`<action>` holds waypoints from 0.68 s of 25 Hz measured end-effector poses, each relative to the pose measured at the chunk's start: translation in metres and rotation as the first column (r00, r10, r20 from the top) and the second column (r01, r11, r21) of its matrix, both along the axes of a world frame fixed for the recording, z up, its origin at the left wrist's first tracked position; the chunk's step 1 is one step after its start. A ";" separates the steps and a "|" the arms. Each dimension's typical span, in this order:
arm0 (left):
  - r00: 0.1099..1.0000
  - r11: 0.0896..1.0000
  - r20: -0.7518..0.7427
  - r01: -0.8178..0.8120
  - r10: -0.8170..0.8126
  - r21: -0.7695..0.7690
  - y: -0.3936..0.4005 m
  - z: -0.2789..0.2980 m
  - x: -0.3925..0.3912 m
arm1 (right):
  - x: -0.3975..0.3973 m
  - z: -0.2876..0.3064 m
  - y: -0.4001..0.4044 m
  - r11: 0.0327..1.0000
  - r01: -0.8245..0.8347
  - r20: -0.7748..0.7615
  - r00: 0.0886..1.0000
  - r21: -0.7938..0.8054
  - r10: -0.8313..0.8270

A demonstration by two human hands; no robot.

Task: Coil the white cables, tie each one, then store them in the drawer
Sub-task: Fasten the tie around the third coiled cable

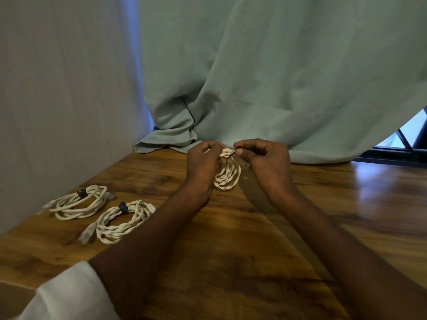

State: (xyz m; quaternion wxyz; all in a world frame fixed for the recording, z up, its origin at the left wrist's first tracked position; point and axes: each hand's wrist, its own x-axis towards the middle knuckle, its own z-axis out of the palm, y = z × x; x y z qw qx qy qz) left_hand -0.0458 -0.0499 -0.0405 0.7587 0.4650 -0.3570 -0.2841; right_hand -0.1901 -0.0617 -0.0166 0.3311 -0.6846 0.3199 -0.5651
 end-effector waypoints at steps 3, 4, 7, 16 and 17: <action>0.995 0.999 0.095 0.011 -0.007 -0.044 0.002 0.001 -0.003 | 0.002 0.003 0.007 0.981 -0.130 0.190 0.977 0.148 0.100; 0.994 0.998 0.111 0.017 -0.011 -0.058 0.002 0.002 -0.003 | 0.003 0.004 0.008 0.967 -0.162 0.248 0.962 0.194 0.112; 0.989 0.997 0.143 0.036 -0.026 -0.071 0.004 0.003 -0.007 | 0.003 0.007 0.008 0.941 -0.211 0.319 0.940 0.264 0.121; 0.955 0.991 0.284 0.110 -0.083 -0.082 0.012 0.008 -0.012 | -0.005 0.014 0.012 0.962 -0.160 0.327 0.942 0.222 0.081; 0.943 0.990 0.324 0.113 -0.080 -0.085 0.013 0.009 -0.010 | -0.005 0.014 0.011 0.967 -0.142 0.306 0.949 0.214 0.072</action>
